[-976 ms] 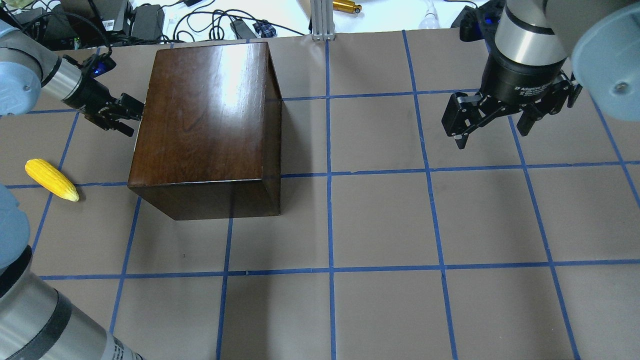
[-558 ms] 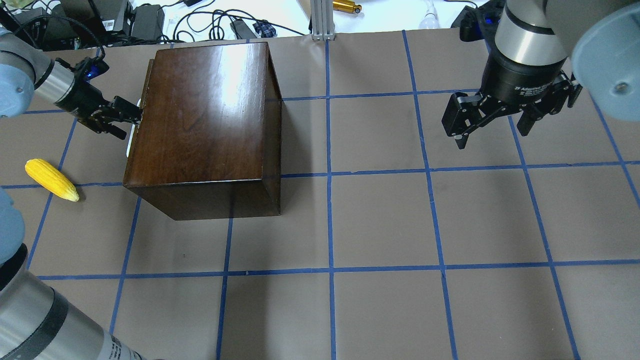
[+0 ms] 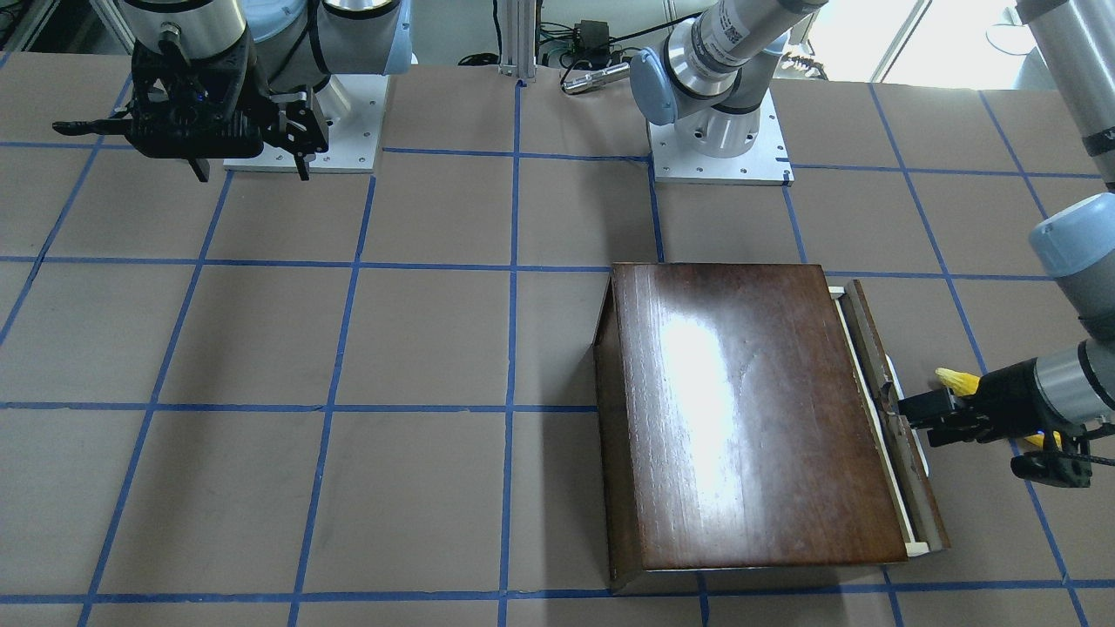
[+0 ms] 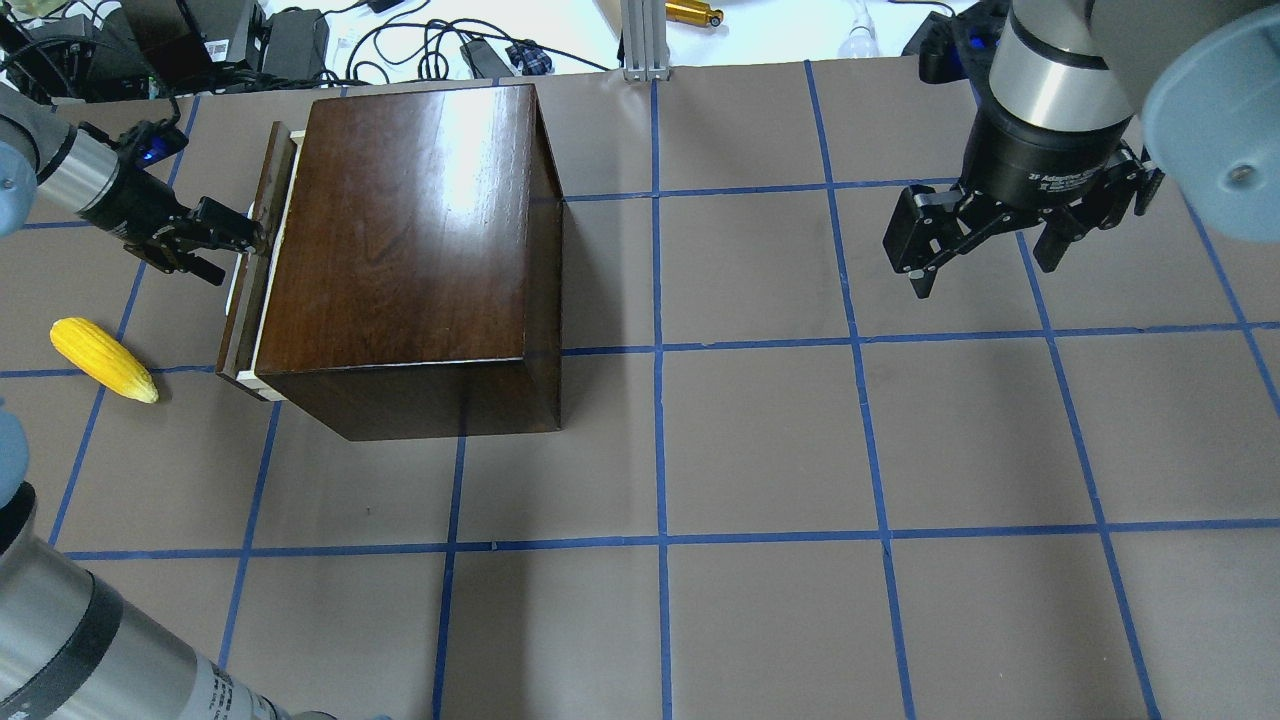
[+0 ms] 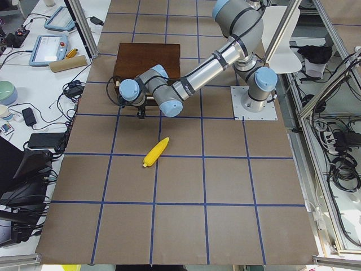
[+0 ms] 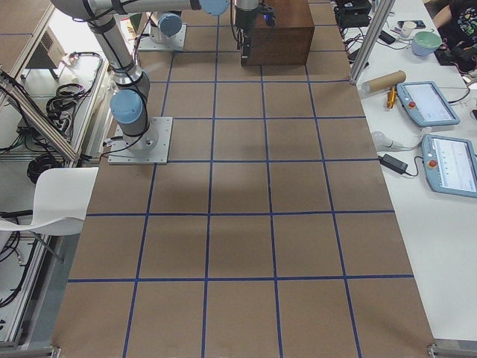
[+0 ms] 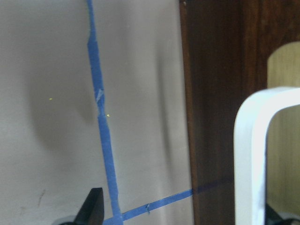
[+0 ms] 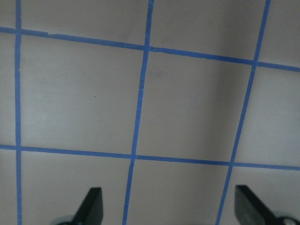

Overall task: Open drawer and put corn inside
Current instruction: 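Pull the drawer open with the left gripper, away from the cabinet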

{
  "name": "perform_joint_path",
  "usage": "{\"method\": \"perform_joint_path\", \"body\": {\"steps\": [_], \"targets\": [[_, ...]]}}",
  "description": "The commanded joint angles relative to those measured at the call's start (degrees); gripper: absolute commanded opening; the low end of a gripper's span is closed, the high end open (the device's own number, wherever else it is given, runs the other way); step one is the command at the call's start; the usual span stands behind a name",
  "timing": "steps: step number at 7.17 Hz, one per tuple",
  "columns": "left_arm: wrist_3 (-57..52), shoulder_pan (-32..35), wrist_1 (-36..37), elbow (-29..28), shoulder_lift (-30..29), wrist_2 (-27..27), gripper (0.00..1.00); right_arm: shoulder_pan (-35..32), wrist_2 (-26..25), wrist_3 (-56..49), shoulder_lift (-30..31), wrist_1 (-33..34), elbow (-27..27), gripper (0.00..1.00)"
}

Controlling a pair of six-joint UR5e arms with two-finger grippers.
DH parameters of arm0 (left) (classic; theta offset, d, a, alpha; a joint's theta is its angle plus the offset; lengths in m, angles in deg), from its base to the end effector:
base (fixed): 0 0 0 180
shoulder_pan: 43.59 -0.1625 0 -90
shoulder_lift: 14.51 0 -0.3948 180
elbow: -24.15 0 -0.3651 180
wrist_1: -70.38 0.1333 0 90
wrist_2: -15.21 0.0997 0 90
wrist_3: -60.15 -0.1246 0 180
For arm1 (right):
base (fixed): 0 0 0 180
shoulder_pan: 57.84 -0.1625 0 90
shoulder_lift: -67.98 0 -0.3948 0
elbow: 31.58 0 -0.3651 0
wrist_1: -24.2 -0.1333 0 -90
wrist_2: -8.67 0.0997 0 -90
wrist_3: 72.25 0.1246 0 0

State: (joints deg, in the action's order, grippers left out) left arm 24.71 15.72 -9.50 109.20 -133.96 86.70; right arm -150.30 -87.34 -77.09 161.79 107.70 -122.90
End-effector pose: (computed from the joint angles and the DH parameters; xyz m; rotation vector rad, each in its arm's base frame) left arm 0.1543 -0.5987 0.2157 -0.0572 -2.7356 -0.0460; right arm 0.1386 -0.4238 0.4417 0.1989 -3.0297 -0.1096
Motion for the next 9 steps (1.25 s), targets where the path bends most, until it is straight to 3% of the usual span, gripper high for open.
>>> {"method": "perform_joint_path", "body": {"steps": [1,9], "targets": [[-0.1,-1.3,0.1,-0.1,0.1,0.1,1.00,0.0,0.0,0.0,0.1,0.0,0.0,1.00],[-0.5,-4.6,0.3,-0.4,0.4,1.9,1.00,0.0,0.0,0.0,0.1,0.0,0.0,1.00]]}}
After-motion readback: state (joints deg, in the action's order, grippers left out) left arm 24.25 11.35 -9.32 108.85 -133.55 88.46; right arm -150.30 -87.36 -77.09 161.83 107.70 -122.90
